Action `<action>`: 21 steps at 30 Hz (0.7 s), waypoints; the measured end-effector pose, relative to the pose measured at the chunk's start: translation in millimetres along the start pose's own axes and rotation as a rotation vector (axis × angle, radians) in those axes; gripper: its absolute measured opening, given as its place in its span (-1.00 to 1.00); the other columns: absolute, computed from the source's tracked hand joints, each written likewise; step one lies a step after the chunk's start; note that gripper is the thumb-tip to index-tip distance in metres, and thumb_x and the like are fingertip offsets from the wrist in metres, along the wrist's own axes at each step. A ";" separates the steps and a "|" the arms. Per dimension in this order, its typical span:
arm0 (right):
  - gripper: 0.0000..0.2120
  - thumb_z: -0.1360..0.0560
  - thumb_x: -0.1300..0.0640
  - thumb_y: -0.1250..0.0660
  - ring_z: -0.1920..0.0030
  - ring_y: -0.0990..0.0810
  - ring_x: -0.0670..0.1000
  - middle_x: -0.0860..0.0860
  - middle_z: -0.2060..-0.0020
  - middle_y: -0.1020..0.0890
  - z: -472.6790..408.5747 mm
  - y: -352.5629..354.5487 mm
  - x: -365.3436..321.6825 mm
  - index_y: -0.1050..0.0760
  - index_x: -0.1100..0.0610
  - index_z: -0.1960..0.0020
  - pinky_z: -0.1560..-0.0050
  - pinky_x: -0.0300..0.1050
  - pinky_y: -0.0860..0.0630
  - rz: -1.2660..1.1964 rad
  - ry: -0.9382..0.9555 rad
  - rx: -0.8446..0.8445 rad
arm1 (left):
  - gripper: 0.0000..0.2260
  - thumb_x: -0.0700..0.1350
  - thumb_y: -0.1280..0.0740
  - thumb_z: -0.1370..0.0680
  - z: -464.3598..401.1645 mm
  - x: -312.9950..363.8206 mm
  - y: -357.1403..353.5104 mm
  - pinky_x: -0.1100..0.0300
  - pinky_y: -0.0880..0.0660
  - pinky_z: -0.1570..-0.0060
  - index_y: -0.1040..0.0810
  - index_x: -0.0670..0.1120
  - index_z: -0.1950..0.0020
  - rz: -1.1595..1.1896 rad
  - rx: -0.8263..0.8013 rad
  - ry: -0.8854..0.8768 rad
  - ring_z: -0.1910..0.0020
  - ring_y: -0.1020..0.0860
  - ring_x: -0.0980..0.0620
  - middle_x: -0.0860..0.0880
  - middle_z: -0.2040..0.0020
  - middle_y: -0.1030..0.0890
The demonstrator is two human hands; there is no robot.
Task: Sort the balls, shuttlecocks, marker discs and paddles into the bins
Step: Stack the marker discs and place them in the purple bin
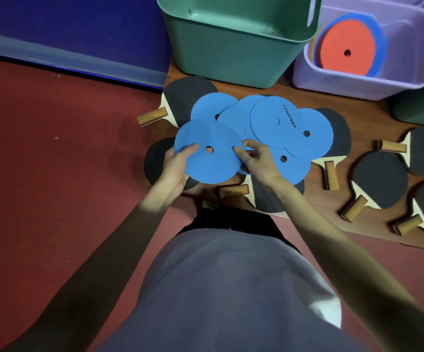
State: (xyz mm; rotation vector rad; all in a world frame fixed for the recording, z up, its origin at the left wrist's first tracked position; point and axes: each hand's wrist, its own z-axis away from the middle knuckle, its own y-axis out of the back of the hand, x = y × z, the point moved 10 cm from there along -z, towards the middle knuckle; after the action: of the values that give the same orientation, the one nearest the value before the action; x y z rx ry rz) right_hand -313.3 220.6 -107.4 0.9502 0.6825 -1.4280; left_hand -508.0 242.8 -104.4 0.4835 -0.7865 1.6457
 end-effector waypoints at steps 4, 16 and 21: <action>-0.87 -0.56 0.15 -0.29 0.41 -0.49 0.06 0.10 0.45 -0.51 -6.3 43.5 4.0 -0.48 0.22 0.10 0.34 -0.09 -0.43 0.239 0.029 0.160 | -0.69 -0.22 -0.34 -0.56 -2.8 5.1 -25.8 0.01 -0.56 -0.14 -0.49 -0.18 -0.31 -0.095 -0.029 -0.051 -0.16 -0.60 -0.08 -0.12 -0.21 -0.61; -0.36 -0.46 0.11 -0.40 -0.29 -0.36 0.29 0.26 -0.29 -0.41 -92.9 165.6 1.3 -0.22 0.30 -0.42 -0.28 0.03 -0.24 0.809 -0.047 0.253 | -0.77 -0.21 -0.36 -0.55 -6.1 29.8 -80.0 -0.02 -0.56 -0.13 -0.55 -0.13 -0.21 -0.175 0.068 -0.166 -0.11 -0.62 -0.04 -0.09 -0.15 -0.63; -0.32 -0.40 0.09 -0.47 -0.26 -0.33 0.26 0.25 -0.23 -0.40 -115.2 153.2 -1.0 -0.23 0.26 -0.39 -0.31 -0.01 -0.16 0.963 -0.031 0.097 | -0.72 -0.21 -0.36 -0.56 -5.8 26.8 -87.4 -0.06 -0.55 -0.15 -0.53 -0.17 -0.27 -0.168 0.109 -0.189 -0.12 -0.62 -0.06 -0.11 -0.17 -0.63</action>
State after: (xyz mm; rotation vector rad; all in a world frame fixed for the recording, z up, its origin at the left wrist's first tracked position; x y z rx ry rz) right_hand -144.9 305.0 -142.7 1.1106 0.0705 -0.6131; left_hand -428.8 272.7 -69.6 0.7706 -0.7748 1.5064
